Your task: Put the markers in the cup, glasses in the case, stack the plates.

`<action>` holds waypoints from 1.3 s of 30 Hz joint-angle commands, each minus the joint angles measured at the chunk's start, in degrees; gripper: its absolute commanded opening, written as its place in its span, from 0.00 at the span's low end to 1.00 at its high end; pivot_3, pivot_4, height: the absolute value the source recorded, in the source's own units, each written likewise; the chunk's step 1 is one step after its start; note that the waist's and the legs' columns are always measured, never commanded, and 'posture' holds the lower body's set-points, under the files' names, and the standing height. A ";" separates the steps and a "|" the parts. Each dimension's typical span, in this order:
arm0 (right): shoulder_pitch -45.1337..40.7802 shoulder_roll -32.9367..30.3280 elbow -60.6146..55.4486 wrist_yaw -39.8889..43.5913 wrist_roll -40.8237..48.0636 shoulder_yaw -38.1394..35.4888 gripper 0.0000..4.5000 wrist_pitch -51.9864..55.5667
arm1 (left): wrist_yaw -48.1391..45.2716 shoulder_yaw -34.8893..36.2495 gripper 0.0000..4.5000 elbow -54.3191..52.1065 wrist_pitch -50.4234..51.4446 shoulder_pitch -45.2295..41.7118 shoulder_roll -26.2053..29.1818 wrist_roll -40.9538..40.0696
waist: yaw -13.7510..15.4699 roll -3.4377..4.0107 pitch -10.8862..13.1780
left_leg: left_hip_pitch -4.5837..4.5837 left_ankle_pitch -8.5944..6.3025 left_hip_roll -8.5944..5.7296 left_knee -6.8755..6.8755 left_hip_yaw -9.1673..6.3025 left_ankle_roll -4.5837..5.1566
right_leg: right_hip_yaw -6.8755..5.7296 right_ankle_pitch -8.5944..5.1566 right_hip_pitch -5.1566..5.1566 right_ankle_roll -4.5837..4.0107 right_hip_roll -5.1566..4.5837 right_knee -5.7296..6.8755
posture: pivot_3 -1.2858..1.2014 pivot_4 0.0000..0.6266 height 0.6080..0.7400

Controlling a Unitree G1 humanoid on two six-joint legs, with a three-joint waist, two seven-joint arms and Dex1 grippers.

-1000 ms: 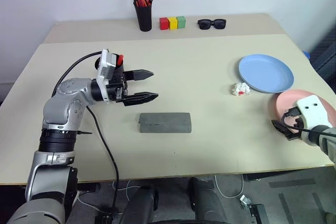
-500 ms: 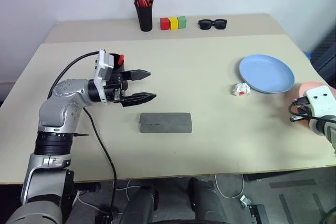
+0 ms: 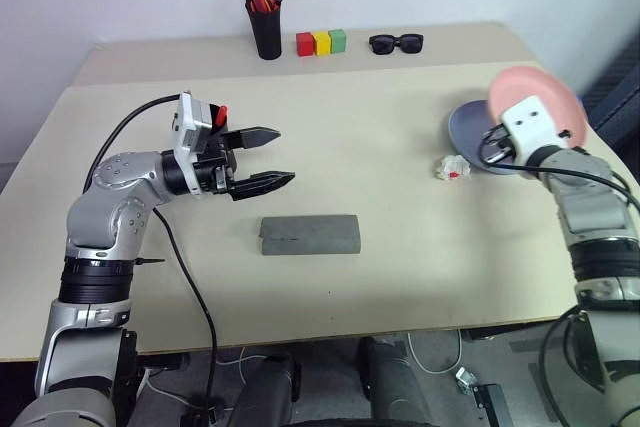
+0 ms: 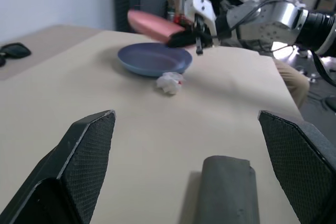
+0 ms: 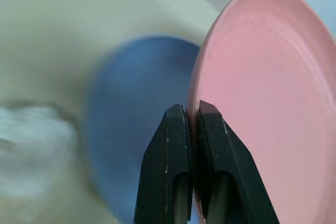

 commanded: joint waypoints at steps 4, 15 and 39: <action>-3.37 0.95 3.85 2.52 2.41 -2.44 0.33 -3.14 | 2.13 2.12 1.00 -3.55 0.28 1.43 1.39 -1.19 | 0.13 0.01 0.01 | -0.02 0.00 -0.02 0.00 -0.01 0.00 | 0.00 0.00 -0.02 0.00 -0.01 0.01 | 0.52 0.24 1.00; -2.29 5.53 -10.49 1.21 17.89 -14.23 0.99 11.76 | -0.69 1.82 1.00 -0.23 -0.64 -0.90 3.66 -1.08 | -0.25 0.02 0.01 | -0.01 0.00 0.00 -0.05 -0.03 0.00 | 0.00 0.00 -0.07 -0.01 0.02 0.07 | 0.52 0.24 1.00; 6.45 7.49 -10.92 3.37 8.71 -1.91 0.12 9.84 | 0.25 1.75 1.00 -4.12 1.42 1.27 4.33 -2.13 | -0.34 0.03 0.01 | 0.02 0.00 0.00 0.00 0.00 0.00 | 0.01 0.00 -0.06 -0.01 0.02 0.11 | 0.52 0.24 1.00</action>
